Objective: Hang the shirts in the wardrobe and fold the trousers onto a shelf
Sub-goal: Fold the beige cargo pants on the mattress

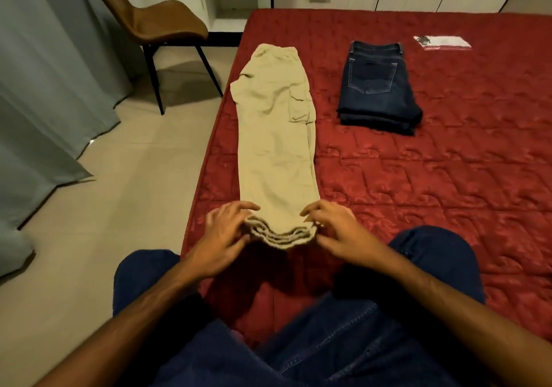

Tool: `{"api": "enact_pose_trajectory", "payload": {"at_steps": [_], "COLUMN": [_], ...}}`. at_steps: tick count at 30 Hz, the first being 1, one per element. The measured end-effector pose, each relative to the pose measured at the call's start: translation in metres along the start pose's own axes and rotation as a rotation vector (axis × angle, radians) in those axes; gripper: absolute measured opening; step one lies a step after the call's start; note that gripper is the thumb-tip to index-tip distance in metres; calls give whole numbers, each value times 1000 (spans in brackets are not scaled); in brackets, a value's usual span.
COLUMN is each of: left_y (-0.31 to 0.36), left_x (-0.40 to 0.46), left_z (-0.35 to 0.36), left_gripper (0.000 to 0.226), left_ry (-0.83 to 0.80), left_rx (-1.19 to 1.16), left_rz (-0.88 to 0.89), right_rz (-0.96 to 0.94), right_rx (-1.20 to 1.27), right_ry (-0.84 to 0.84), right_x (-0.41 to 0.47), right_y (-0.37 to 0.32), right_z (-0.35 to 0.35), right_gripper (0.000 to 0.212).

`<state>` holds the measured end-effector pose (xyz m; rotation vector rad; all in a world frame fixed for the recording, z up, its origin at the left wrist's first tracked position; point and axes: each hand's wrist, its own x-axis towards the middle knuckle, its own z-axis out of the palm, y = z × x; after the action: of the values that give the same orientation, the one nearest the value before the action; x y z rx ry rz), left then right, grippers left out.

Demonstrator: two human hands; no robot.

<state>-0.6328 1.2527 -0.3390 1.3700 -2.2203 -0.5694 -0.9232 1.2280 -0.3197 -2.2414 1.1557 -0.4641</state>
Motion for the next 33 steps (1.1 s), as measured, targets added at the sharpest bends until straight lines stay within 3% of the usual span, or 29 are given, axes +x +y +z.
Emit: {"api": "enact_pose_trajectory", "payload": {"at_steps": [2,5,7,8,10,14,16,18,20,25,28,30,33], "left_y": [-4,-15,-41,-59,-84,-120,-143,-162,-169,-142,-135,-126,-112], "left_x": [35,106,158,187,231,276,288,291,282,202,158,148,146], "left_z": [-17,-33,-34,-35,-35,-16,-4,4,7,4,8,14,18], "left_gripper": [33,29,26,38,69,53,58,61,60,78,93,89,58], "left_ry": [7,123,156,142,98,144,164,202,213,-22,-120,-93,46], "left_rx": [-251,-533,-634,-688,-720,-562,-521,-517,-578,-653,-564,-461,-325], "left_rz": [-48,-233,-372,-419,-483,-540,-553,-593,-660,-569,-466,-424,-394], "right_rz": [21,150,191,222,325,515,562,595,657,570,455,363,345], "right_rx": [102,210,336,374,412,353,242,222,405,597,731,747,857], "right_ry": [-11,-6,11,30,54,27,73,169,247,54,40,133,379], "right_x": [45,128,176,201,244,305,320,324,313,219,168,153,148], "right_y": [18,43,52,60,82,132,153,161,155,135,127,123,120], "right_z": [-22,-61,-82,-90,-94,-72,-57,-45,-42,-34,-8,4,5], "right_gripper": [19,48,49,47,43,32,32,34,42,72,83,78,50]}}
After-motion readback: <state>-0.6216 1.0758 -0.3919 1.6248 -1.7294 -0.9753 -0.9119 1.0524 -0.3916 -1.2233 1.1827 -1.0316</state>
